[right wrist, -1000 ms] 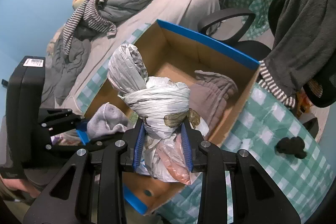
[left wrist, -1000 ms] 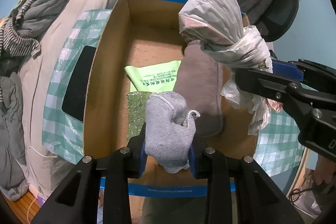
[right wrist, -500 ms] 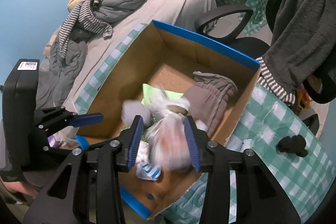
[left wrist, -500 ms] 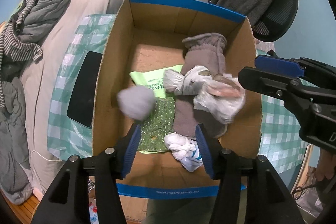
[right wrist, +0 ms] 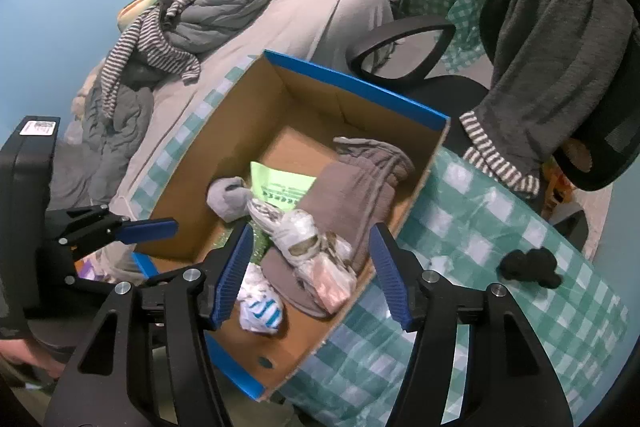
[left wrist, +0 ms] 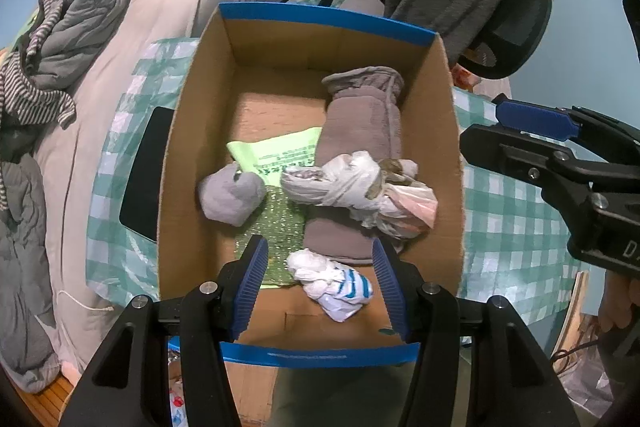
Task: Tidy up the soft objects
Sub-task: 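Withdraw both grippers from the box toward the black sock and white tissue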
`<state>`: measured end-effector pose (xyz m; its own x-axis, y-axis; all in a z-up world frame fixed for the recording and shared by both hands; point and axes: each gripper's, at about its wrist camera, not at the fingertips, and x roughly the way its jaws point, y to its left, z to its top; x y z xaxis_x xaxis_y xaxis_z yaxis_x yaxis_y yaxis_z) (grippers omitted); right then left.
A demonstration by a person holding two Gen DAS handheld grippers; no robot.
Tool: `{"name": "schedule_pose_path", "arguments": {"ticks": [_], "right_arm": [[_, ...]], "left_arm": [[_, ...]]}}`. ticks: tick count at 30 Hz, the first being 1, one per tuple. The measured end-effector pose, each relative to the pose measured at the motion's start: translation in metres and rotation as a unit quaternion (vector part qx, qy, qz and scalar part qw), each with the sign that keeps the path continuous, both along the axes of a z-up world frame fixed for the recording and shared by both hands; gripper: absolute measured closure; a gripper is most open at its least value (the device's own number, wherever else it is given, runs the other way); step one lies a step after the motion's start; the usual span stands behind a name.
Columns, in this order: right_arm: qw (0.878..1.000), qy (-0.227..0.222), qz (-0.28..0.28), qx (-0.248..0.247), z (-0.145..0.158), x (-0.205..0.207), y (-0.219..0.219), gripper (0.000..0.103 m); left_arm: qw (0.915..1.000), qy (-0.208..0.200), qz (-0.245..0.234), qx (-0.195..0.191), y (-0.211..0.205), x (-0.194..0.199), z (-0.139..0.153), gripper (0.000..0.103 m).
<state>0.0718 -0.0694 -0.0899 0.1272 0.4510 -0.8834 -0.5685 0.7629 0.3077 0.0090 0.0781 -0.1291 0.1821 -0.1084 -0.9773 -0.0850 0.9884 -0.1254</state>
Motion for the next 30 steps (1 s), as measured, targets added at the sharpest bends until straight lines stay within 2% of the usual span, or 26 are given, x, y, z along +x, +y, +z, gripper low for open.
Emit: {"name": "schedule_pose_path", "arguments": {"ticks": [13, 30], "right_arm": [[0.999, -0.008, -0.03, -0.01, 0.005, 0.004, -0.051, 0.038], [0.996, -0.01, -0.081, -0.035, 0.002, 0.015, -0.141, 0.038]], "left_arm": [[0.9995, -0.004, -0.031, -0.004, -0.039, 0.005, 0.009, 0.047], [0.9971, -0.009, -0.075, -0.008, -0.101, 0.022, 0.014, 0.046]]}}
